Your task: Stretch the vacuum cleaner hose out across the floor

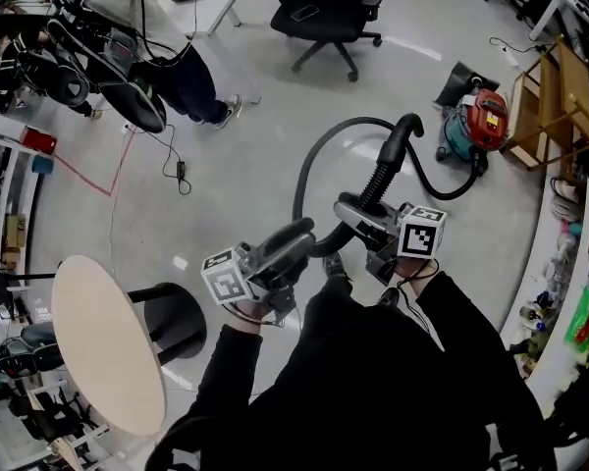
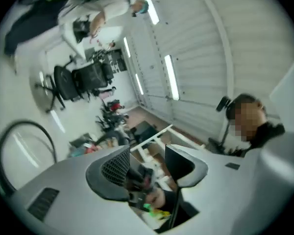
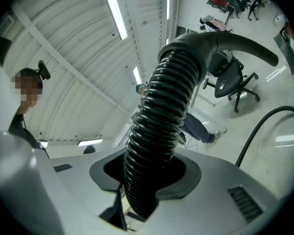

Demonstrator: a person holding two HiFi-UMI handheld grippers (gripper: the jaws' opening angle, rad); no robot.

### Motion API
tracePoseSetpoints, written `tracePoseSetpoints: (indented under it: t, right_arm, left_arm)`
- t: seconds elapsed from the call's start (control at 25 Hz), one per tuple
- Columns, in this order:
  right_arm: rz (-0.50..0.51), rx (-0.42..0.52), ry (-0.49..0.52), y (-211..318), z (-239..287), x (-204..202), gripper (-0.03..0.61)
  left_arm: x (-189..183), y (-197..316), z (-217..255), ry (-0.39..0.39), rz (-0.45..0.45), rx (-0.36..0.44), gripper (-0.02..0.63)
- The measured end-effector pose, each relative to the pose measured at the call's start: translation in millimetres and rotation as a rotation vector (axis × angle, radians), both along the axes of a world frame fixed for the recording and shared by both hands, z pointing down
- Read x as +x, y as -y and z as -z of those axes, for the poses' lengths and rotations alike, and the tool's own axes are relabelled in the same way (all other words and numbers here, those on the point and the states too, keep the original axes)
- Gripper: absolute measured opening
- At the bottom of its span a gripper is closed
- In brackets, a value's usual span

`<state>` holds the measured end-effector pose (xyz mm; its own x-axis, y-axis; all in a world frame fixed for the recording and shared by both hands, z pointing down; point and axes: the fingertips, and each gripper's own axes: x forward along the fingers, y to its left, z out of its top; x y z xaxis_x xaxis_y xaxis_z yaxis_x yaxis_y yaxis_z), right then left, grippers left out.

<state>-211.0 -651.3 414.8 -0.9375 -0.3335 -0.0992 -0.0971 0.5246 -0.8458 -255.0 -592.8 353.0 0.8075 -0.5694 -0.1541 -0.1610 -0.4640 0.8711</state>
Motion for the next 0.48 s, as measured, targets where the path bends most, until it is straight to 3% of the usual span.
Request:
tracePoseSetpoints:
  t: [0.12, 0.2, 0.4, 0.48]
  right_arm:
    - [0.099, 0.032, -0.032, -67, -11, 22, 0.156]
    - [0.141, 0.054, -0.061, -105, -20, 37, 0.154]
    - [0.204, 0.119, -0.16, -179, -28, 54, 0.153]
    - [0.238, 0.172, -0.206, -202, -23, 51, 0.153]
  left_arm:
    - [34, -14, -20, 0.426, 0.038, 0.048, 0.238]
    - [66, -34, -37, 0.561, -0.008, 0.057, 0.239]
    - [124, -85, -49, 0.561, -0.139, 0.022, 0.282]
    - [133, -99, -44, 0.52, -0.193, 0.034, 0.285]
